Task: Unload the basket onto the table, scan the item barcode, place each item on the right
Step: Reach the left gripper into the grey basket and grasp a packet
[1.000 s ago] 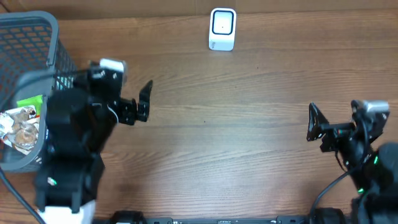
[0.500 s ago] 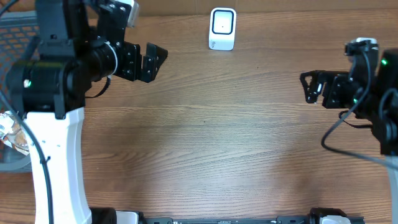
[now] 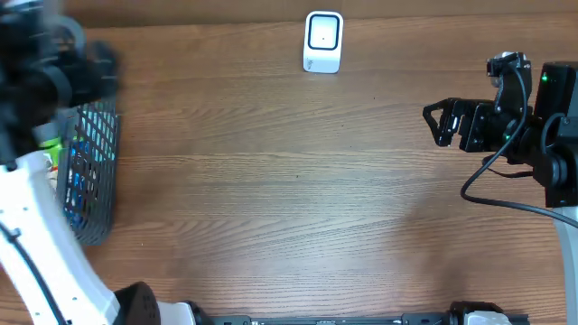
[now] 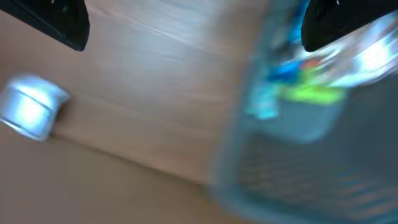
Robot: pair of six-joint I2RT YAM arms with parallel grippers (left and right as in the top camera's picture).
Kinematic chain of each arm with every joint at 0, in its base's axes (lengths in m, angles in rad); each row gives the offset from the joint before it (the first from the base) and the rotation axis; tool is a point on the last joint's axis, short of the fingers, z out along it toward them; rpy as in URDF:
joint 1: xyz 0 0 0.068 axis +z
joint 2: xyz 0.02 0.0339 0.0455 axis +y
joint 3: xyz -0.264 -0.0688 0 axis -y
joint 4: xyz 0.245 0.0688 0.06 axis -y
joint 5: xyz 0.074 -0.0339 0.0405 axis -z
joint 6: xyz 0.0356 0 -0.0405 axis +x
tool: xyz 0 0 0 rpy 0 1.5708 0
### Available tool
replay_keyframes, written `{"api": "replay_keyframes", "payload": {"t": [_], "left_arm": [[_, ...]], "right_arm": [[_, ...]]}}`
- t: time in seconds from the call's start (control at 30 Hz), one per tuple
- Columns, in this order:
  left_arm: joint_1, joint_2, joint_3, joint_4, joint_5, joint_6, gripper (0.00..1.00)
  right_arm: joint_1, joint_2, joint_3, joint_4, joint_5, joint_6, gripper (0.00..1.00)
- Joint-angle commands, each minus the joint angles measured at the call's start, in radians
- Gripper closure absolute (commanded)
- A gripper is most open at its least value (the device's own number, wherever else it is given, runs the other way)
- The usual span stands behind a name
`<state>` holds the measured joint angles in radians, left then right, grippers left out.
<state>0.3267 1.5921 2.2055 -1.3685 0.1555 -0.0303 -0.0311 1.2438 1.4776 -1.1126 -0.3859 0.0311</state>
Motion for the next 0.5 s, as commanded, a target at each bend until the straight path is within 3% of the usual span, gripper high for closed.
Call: {"api": "replay_keyframes", "payload": {"t": [0.0,0.2,0.47], "left_arm": [[0.233,0.037,0.017,-0.010,-0.141,-0.131,0.00],[0.388,0.150,0.015,-0.038,-0.129,-0.134,0.01],[0.413,0.357,0.015,-0.061,-0.130,-0.006,0.05]], "right_arm": [[0.000,-0.003,0.025,-0.001,-0.009,0.006,0.00],[0.000,-0.003,0.025,-0.012,-0.009,0.006,0.00],[0.000,-0.003,0.025,-0.023,-0.009,0.006,0.00]]}}
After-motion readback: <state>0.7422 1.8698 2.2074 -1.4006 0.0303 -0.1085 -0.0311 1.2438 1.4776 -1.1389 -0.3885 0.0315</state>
